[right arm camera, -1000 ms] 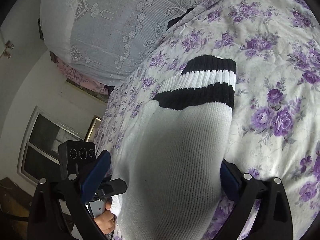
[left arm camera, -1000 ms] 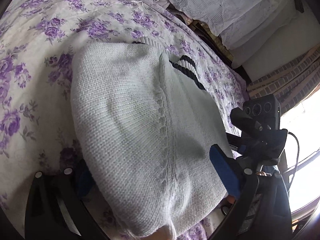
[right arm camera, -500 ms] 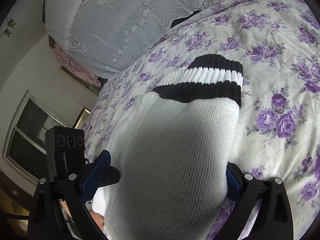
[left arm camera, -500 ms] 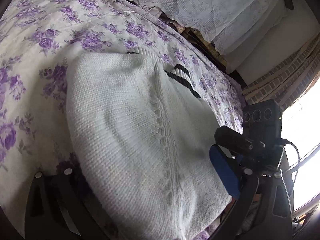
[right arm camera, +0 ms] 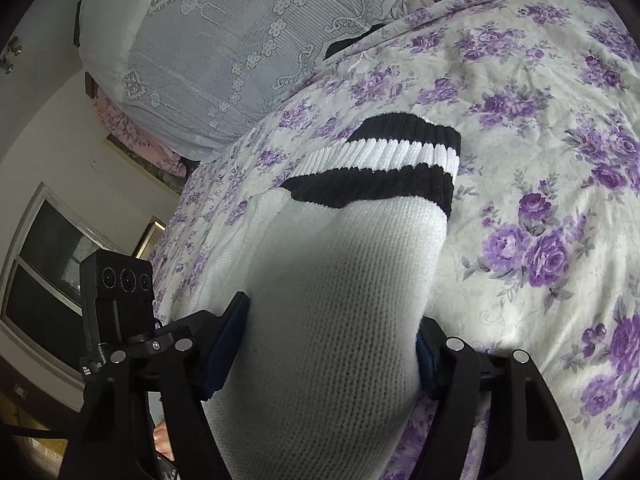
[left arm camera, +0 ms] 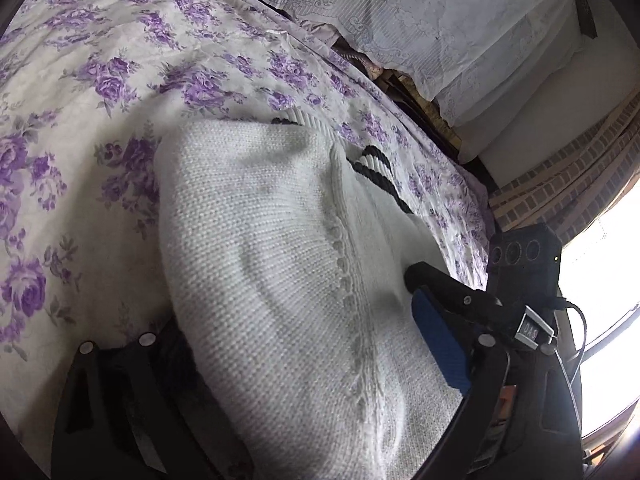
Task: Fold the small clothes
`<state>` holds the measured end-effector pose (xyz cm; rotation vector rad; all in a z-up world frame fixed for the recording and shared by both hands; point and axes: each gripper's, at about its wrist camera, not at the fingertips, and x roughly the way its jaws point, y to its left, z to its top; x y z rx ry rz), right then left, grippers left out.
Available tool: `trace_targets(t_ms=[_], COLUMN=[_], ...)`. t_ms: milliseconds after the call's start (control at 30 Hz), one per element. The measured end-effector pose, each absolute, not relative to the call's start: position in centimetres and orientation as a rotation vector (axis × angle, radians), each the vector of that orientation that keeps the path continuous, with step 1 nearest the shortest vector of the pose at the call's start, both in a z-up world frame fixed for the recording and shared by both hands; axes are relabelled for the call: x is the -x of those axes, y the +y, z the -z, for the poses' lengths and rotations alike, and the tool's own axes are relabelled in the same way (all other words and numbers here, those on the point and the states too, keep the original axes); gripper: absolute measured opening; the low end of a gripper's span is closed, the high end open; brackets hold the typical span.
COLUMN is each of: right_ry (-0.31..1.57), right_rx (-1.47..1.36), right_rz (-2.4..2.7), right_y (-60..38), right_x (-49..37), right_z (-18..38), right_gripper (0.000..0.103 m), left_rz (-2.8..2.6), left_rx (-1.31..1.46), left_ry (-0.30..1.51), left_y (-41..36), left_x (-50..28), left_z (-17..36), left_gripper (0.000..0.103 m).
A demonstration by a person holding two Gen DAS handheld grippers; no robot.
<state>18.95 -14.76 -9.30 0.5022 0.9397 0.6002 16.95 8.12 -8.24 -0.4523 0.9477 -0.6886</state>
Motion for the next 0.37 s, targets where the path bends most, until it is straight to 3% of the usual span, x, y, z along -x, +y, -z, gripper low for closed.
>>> trace_targets(t_ms=[133, 233, 367], right_ry=[0.925, 0.888, 0.837], right_rx=[-0.477, -0.472, -0.428], right_rz=[-0.591, -0.591, -0.588], right_y=[-14.4, -14.4, -14.2], right_x=[-18.7, -18.2, -17.4], right_z=[9.1, 8.7, 7.7], right_gripper=[0.074, 0.071, 0.068], left_rz=[0.667, 0.690, 0.659], left_rx=[0.325, 0.420, 0.346], left_ry=[0.917, 0.863, 0.816], left_y=[6.2, 7.4, 6.9], left_x=[-16.0, -15.7, -14.9], left_z=[7.5, 7.0, 6.1], left_gripper=[0.096, 0.084, 0.072])
